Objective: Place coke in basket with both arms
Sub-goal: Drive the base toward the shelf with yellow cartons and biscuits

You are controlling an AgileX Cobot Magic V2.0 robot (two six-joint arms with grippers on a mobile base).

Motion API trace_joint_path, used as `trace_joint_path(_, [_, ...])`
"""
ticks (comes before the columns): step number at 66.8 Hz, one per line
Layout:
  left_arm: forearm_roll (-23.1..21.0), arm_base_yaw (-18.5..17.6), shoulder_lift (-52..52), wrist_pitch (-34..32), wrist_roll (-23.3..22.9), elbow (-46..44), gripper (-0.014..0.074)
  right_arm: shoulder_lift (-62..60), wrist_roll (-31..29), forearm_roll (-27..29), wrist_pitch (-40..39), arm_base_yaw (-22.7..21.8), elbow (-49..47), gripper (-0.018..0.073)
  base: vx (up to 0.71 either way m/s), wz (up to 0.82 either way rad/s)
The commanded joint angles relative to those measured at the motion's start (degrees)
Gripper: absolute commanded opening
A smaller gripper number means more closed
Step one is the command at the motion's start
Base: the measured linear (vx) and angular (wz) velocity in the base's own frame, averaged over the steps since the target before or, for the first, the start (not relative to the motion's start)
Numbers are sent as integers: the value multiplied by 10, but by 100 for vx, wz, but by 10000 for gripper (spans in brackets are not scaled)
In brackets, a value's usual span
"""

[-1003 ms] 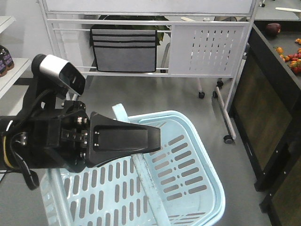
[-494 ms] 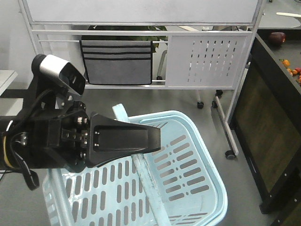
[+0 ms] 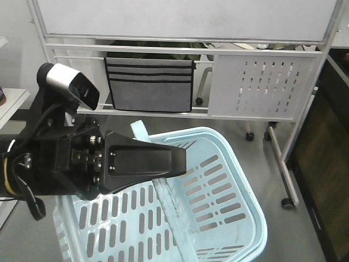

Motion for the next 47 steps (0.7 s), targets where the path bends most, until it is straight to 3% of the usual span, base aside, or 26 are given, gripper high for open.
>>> trace_joint_path(1, [-51,-4,-19,-111,1,-14,-6,-7,-6,-7,-40,-3,4,-5,24,30])
trace_joint_path(47, [-51,-4,-19,-111,1,-14,-6,-7,-6,-7,-40,-3,4,-5,22,52])
